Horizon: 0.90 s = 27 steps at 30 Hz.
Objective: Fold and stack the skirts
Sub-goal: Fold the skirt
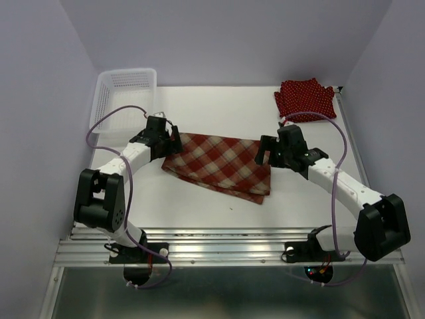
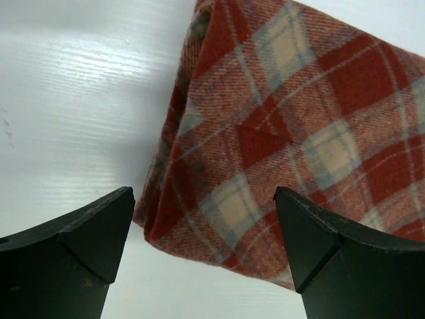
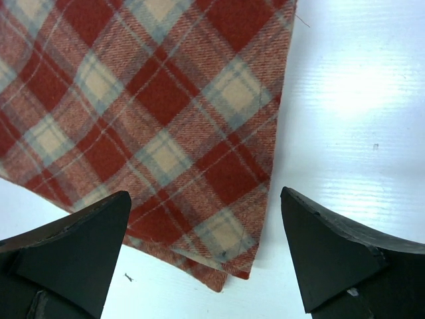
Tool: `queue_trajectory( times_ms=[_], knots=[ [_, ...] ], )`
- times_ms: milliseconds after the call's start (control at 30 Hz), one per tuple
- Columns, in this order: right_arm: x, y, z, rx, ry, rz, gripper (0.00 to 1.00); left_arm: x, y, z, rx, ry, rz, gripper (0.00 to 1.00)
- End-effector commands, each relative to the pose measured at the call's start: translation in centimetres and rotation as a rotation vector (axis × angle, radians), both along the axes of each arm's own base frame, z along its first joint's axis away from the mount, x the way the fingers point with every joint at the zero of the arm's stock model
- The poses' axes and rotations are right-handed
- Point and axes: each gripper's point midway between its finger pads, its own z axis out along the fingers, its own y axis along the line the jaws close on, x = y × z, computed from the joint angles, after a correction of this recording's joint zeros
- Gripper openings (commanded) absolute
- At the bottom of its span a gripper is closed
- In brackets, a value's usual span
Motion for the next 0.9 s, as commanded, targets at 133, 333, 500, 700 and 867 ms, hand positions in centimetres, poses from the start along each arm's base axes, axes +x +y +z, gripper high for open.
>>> queue_trajectory(
  times_ms=[133, 333, 500, 700, 867],
  knots=[
    [1.0, 1.5, 2.5, 0.013, -0.036, 0.103, 1.0, 1.2, 1.7, -4.0, -0.012, 0.029, -0.008, 0.99],
    [1.1, 1.5, 2.8, 0.012, -0.043, 0.109, 1.0, 1.1, 2.3, -5.4, -0.069, 0.039, -0.026, 0.99],
    [1.2, 1.4, 2.8, 0.005, -0.044, 0.102, 1.0, 0.6, 0.4, -6.5, -0.154, 0.057, -0.112, 0.91],
    [1.7, 0.5, 2.6, -0.023, -0.04, 0.044, 1.0, -0.7, -0.6, -6.4, -0.18, 0.057, -0.142, 0.58],
    [2.1, -0.4, 2.2, -0.041, -0.026, -0.043, 1.0, -0.6, -1.0, -6.6, -0.191, 0.084, -0.158, 0.06]
  ],
)
